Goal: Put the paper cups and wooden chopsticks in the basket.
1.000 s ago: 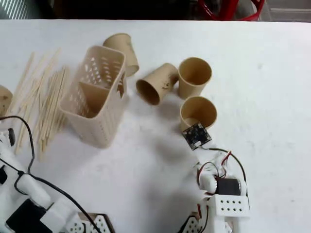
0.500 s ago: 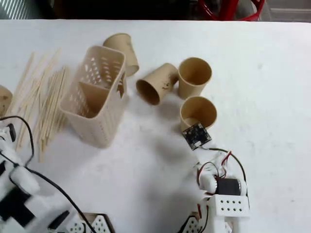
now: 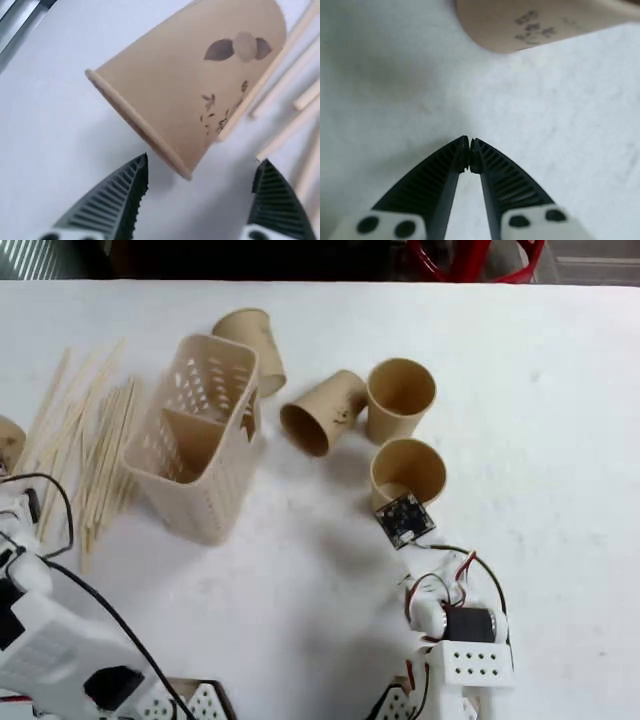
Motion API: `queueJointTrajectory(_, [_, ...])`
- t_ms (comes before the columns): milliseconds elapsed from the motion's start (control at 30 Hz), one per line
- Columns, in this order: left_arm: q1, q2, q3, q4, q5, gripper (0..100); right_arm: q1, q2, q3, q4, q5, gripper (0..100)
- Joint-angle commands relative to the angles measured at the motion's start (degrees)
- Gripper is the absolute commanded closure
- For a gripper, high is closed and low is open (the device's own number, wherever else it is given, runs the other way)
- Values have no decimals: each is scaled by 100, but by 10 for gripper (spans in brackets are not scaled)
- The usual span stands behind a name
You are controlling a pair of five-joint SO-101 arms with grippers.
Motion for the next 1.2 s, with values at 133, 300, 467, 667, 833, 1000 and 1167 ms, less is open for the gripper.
queueJointTrajectory(133, [330, 57, -299, -325, 334, 745, -22, -48, -35, -92, -26, 980])
queueJointTrajectory(300, [330, 31, -378, -360, 352, 905, -22, -48, -35, -92, -26, 980])
queueJointTrajectory(467, [303, 13, -413, -334, 352, 920, -22, -48, -35, -92, -26, 980])
queueJointTrajectory(667, [189, -602, -220, 79, 369, 922, -22, -48, -35, -92, -26, 980])
queueJointTrajectory(833, [145, -2738, 299, 1442, 378, 980, -31, -48, -35, -92, -26, 980])
queueJointTrajectory(1000, [514, -5648, 422, 3596, 378, 974, -31, -48, -35, -84, -26, 980])
queueJointTrajectory(1167, [1314, -8031, -105, 5231, 378, 976, -31, -48, -35, -75, -26, 980])
